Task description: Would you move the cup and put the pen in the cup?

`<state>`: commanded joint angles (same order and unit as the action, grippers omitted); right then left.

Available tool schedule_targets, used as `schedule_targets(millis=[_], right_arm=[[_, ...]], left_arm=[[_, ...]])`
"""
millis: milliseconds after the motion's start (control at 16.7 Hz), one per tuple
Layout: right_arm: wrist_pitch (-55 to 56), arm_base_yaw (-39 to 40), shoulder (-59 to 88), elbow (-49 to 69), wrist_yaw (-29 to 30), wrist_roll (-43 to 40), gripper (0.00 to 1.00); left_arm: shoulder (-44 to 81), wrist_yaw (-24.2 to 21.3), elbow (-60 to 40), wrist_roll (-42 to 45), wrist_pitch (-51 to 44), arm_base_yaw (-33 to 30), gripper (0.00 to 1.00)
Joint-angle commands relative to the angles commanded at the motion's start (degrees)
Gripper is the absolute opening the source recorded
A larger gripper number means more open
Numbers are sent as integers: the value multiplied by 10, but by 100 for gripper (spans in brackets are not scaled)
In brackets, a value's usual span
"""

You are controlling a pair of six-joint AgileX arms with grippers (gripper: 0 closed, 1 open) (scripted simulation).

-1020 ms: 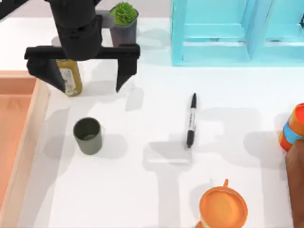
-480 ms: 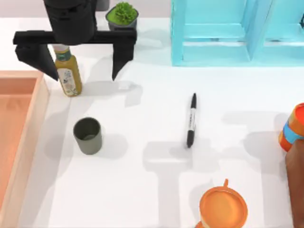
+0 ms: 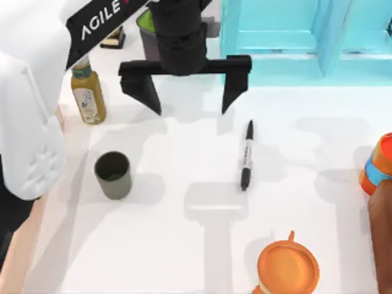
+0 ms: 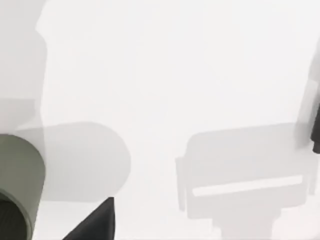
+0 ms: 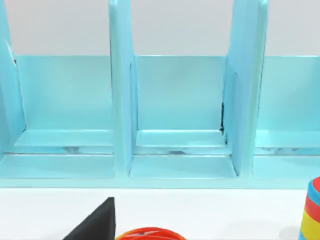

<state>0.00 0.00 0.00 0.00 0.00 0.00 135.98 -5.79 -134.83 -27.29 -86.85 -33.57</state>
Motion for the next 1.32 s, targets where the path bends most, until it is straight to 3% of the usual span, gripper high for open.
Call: schedule_targets(millis=[300,660,1320], right_arm=[[0,0,0,0,0,0,100],[0,0,0,0,0,0,100],[0,0,0,0,0,0,100]], left_arm=[[129,-41,-110,-12,42,-48,100],[140,-44,-117,-13,48,-51,100],[169,-44,39,-31,240,-71,100]])
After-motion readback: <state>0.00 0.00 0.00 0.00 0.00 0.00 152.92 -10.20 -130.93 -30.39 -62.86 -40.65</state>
